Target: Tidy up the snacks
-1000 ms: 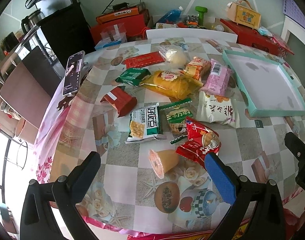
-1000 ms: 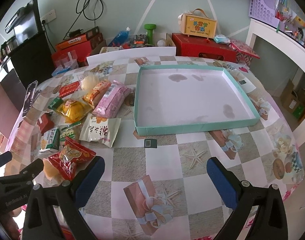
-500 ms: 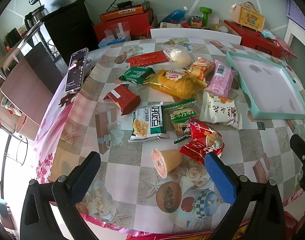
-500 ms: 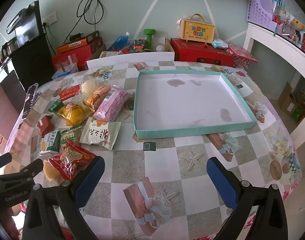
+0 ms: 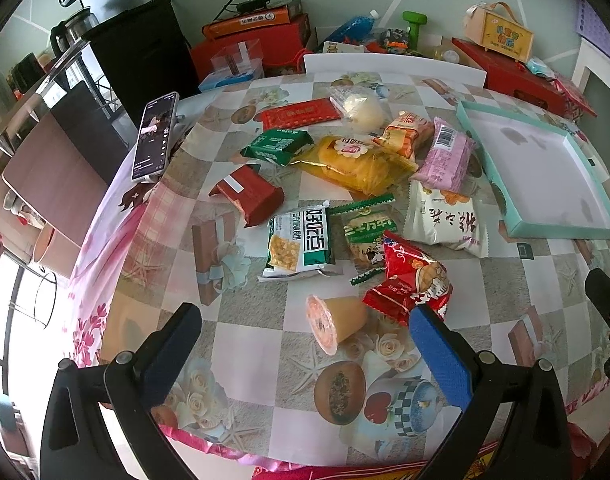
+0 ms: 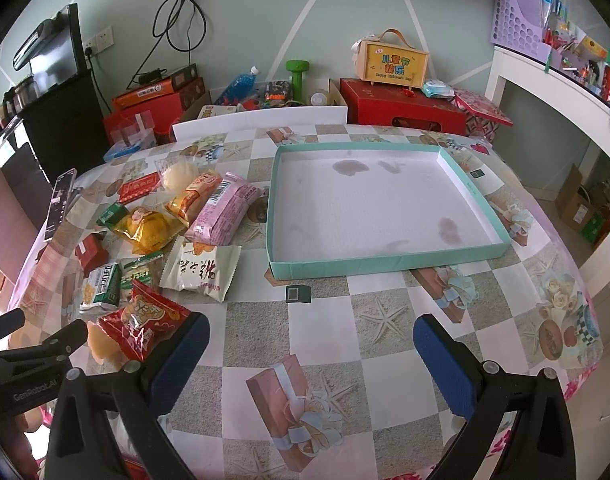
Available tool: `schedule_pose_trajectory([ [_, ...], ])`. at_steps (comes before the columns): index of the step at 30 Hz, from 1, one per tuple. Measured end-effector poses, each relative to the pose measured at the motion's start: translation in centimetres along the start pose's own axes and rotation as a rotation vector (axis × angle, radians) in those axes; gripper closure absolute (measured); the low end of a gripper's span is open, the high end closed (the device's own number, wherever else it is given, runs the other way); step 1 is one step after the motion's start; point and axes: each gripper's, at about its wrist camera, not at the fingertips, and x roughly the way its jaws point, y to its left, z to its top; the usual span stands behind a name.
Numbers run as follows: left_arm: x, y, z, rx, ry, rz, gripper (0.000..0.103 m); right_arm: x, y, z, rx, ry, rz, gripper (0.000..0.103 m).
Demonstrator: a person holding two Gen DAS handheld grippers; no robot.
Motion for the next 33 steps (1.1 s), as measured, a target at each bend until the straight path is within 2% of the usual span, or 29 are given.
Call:
schedule_pose_trajectory([
  [18,0.3,0.1,0.0,-0.007,0.017,-0.001,0.0,0.3,0.2,-0.1,-0.007,0.014,0.001,0.0],
  [22,0.9,0.3,0.0,-0.014,0.047,-0.013,0.0,0.6,0.5,0.0,-0.017,0.03,0.004,0.0],
  [27,2.8,1.8,0.1,-0.091,0.141,-0.071,0.0,1.9,2.6,0.2,-0.118,0.109,0.097,0.0],
  [33,4.2,3.0,0.2,-0.156,0.203,-0.114,0.0,2.3,6.2,0.4,-0.219,0.133,0.193,0.0],
])
